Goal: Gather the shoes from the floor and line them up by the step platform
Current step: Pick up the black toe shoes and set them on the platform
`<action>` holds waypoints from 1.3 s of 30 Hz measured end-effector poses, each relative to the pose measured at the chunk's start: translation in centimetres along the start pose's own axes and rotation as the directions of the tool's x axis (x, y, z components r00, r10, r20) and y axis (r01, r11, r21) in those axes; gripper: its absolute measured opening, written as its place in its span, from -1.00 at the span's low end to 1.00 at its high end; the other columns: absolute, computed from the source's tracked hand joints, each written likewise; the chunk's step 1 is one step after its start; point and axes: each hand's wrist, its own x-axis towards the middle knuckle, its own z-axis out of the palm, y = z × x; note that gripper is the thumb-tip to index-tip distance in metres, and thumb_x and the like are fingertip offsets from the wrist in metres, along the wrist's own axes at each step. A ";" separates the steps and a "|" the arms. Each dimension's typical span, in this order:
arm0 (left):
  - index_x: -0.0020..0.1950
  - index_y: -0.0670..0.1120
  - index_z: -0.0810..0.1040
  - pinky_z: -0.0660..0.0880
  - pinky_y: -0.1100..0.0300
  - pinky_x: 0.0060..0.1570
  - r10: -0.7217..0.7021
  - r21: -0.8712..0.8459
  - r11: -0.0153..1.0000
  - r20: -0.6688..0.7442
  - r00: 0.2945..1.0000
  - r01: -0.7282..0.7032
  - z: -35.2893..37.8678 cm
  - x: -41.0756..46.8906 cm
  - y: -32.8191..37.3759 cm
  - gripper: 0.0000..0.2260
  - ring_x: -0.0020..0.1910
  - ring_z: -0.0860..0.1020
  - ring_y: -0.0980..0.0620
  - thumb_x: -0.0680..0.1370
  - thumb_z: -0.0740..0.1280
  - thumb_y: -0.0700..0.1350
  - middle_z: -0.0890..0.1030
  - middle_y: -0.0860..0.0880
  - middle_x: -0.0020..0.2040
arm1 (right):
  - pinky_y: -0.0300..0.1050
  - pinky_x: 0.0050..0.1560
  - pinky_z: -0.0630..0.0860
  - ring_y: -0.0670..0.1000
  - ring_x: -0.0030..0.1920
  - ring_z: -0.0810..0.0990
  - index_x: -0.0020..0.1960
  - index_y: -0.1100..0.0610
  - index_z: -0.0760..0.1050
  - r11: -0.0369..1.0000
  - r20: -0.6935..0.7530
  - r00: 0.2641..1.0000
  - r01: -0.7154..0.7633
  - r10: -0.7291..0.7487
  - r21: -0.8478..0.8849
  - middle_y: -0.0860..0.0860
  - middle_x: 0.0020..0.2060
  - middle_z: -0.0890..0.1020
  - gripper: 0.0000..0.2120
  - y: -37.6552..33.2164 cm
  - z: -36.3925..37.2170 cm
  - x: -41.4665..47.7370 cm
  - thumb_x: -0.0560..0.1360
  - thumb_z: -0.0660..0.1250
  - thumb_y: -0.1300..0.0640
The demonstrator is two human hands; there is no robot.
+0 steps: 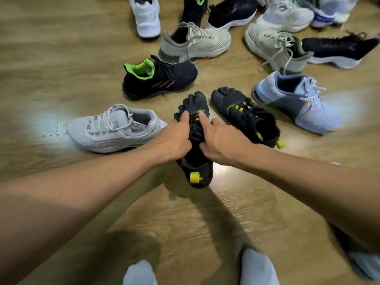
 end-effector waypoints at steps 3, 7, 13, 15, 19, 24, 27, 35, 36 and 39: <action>0.56 -0.15 -0.14 0.41 -0.01 0.12 -0.021 0.082 0.996 0.028 0.999 0.019 -0.2 2.5 1.1 -0.26 0.25 0.43 -0.29 0.50 0.23 -0.24 0.40 -0.33 0.30 | 0.03 0.12 0.44 0.29 0.20 0.47 0.54 0.19 -0.07 0.990 0.082 0.996 -0.032 0.021 0.138 0.27 0.24 0.41 -0.27 1.9 -0.5 1.4 0.52 0.22 0.04; 0.56 -0.19 -0.13 0.38 -0.03 0.26 -0.070 0.154 0.986 0.082 0.994 0.057 0.1 5.6 2.6 -0.26 0.35 0.36 -0.28 0.53 0.27 -0.17 0.28 -0.35 0.40 | 0.12 0.25 0.39 0.24 0.29 0.41 0.55 0.15 -0.02 0.999 0.140 0.989 0.046 -0.045 -0.006 0.22 0.32 0.38 -0.27 5.2 -0.9 2.5 0.56 0.14 -0.20; 0.55 -0.15 -0.22 0.40 -0.05 0.18 -0.143 0.124 0.983 0.039 0.989 0.137 2.7 7.7 2.9 -0.22 0.30 0.39 -0.31 0.51 0.25 -0.26 0.14 -0.36 0.44 | 0.16 0.23 0.32 0.11 0.33 0.37 0.40 -0.04 0.31 0.972 -0.063 0.998 0.007 -0.023 -0.236 0.05 0.33 0.43 -0.42 10.0 -0.4 3.5 0.55 -0.09 -0.32; 0.55 -0.14 -0.25 0.41 -0.06 0.16 -0.157 0.100 0.983 0.042 0.987 0.152 3.3 8.0 2.9 -0.19 0.30 0.39 -0.31 0.50 0.25 -0.28 0.10 -0.34 0.46 | 0.26 0.30 0.26 0.14 0.45 0.19 0.46 -0.02 0.17 0.952 -0.038 0.980 -0.200 0.197 -0.231 0.07 0.44 0.25 -0.37 11.4 0.5 3.9 0.51 0.08 -0.33; 0.55 -0.12 -0.26 0.42 -0.04 0.07 -0.136 0.070 0.989 0.039 0.990 0.133 3.9 8.0 2.5 -0.20 0.24 0.43 -0.32 0.50 0.22 -0.31 0.07 -0.32 0.46 | 0.17 0.31 0.30 0.30 0.39 0.24 0.51 0.02 -0.01 0.848 0.115 0.848 -0.526 0.518 0.057 0.20 0.43 0.17 -0.15 12.3 1.2 4.5 0.42 0.38 -0.19; 0.56 -0.09 -0.24 0.41 -0.10 0.24 -0.094 0.015 0.995 0.052 0.994 0.094 3.4 7.4 1.4 -0.24 0.31 0.37 -0.32 0.52 0.19 -0.29 0.08 -0.29 0.48 | 0.01 0.05 0.44 0.23 0.05 0.53 0.22 0.09 0.35 0.832 -0.119 0.840 -0.487 0.530 0.266 0.15 0.14 0.45 -0.60 11.9 0.8 4.5 0.42 0.34 0.05; 0.57 -0.09 -0.19 0.32 -0.09 0.33 -0.067 -0.070 0.995 0.030 0.997 0.069 2.9 7.0 0.0 -0.25 0.39 0.29 -0.28 0.51 0.18 -0.31 0.16 -0.25 0.47 | 0.05 0.01 0.53 0.18 -0.01 0.58 -0.04 0.09 0.48 0.487 -0.027 0.757 -0.391 0.653 0.781 0.12 -0.07 0.62 -0.79 11.4 -0.4 4.2 0.33 0.37 0.15; 0.57 -0.09 -0.06 0.35 0.00 0.28 -0.034 -0.132 0.991 -0.036 0.999 0.028 2.2 6.2 -1.7 -0.26 0.34 0.34 -0.22 0.45 0.16 -0.39 0.31 -0.24 0.38 | 0.02 -0.16 0.61 0.16 -0.15 0.69 -0.05 0.19 0.65 -0.399 0.350 0.863 -0.195 0.364 0.896 0.15 -0.06 0.70 -0.70 11.9 -2.5 2.0 0.25 0.34 0.19; 0.56 -0.10 0.00 0.36 -0.02 0.28 -0.031 -0.133 0.991 -0.060 0.998 0.023 2.1 6.0 -1.8 -0.28 0.33 0.36 -0.23 0.44 0.15 -0.39 0.34 -0.24 0.37 | 0.01 -0.15 0.61 0.16 -0.14 0.69 -0.02 0.16 0.62 -0.302 0.342 0.834 -0.223 0.432 0.927 0.14 -0.06 0.70 -0.70 12.2 -2.5 2.2 0.25 0.36 0.18; 0.38 -0.09 0.40 0.43 0.10 0.15 -0.103 -0.375 0.927 -0.240 0.965 0.006 1.3 5.8 -2.6 -0.48 0.20 0.49 -0.16 0.44 0.15 -0.38 0.55 -0.16 0.20 | -0.02 -0.09 0.56 0.11 -0.08 0.64 -0.02 0.10 0.54 0.208 0.166 0.790 -0.348 0.591 0.914 0.10 -0.10 0.67 -0.73 12.0 -2.4 2.6 0.29 0.39 0.12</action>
